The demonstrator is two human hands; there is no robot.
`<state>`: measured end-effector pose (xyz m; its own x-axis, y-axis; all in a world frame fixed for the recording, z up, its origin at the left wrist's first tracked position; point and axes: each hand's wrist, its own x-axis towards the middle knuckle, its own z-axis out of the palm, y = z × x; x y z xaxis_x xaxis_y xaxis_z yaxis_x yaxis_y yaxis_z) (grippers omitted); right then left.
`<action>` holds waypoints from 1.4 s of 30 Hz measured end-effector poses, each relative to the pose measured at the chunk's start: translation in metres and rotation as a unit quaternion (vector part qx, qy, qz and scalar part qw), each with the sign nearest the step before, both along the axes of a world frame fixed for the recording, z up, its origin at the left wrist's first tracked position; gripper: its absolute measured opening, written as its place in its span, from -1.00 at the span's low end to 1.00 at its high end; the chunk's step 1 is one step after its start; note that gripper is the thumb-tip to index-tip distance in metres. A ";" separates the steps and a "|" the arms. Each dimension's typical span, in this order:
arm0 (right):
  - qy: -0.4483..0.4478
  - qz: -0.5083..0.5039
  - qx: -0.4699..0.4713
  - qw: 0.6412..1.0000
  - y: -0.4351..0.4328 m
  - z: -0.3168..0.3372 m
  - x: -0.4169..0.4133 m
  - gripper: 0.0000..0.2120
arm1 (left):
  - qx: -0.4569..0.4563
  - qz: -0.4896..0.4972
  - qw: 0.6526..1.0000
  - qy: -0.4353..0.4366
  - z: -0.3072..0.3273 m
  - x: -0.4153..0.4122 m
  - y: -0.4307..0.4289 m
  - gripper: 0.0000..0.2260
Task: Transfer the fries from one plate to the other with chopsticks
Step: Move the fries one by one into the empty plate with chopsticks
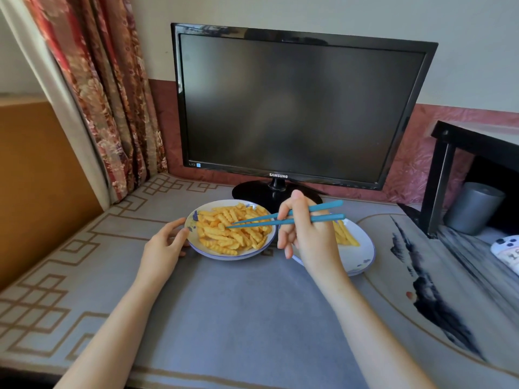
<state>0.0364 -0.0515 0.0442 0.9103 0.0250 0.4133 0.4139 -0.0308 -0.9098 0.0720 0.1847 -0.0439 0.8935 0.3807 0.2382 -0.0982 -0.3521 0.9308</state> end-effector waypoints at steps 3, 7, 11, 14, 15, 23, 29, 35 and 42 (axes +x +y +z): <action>0.007 0.001 -0.008 1.000 0.003 -0.003 0.000 -0.59 | -0.002 0.000 1.000 0.000 -0.001 0.001 0.000 -0.73; 0.013 -0.024 0.007 1.000 0.008 -0.005 0.000 -0.57 | -0.002 -0.003 1.000 0.002 -0.002 0.002 0.001 -0.73; 0.017 -0.058 0.044 0.997 0.005 -0.002 -0.005 -0.55 | 0.005 -0.002 1.000 0.001 -0.003 0.002 0.003 -0.73; 0.023 -0.079 0.072 0.994 -0.004 0.003 -0.008 -0.56 | 0.004 -0.001 1.000 0.000 -0.004 0.003 0.003 -0.73; 0.020 -0.086 0.078 0.993 -0.008 0.005 -0.009 -0.56 | 0.006 -0.001 1.000 0.000 -0.004 0.003 0.003 -0.73; -0.035 -0.170 0.064 0.983 -0.060 0.012 -0.019 -0.56 | 0.011 0.001 1.000 0.002 -0.005 0.004 0.004 -0.73; -0.025 -0.237 0.035 0.971 -0.109 0.000 -0.019 -0.57 | 0.011 0.001 1.000 0.005 -0.006 0.004 0.004 -0.73; -0.007 -0.276 0.017 0.961 -0.132 -0.011 -0.014 -0.58 | 0.017 0.004 1.000 0.004 -0.006 0.004 0.004 -0.73; -0.018 -0.262 0.026 0.965 -0.129 -0.012 -0.017 -0.63 | 0.017 -0.001 1.000 0.001 -0.007 0.004 0.006 -0.74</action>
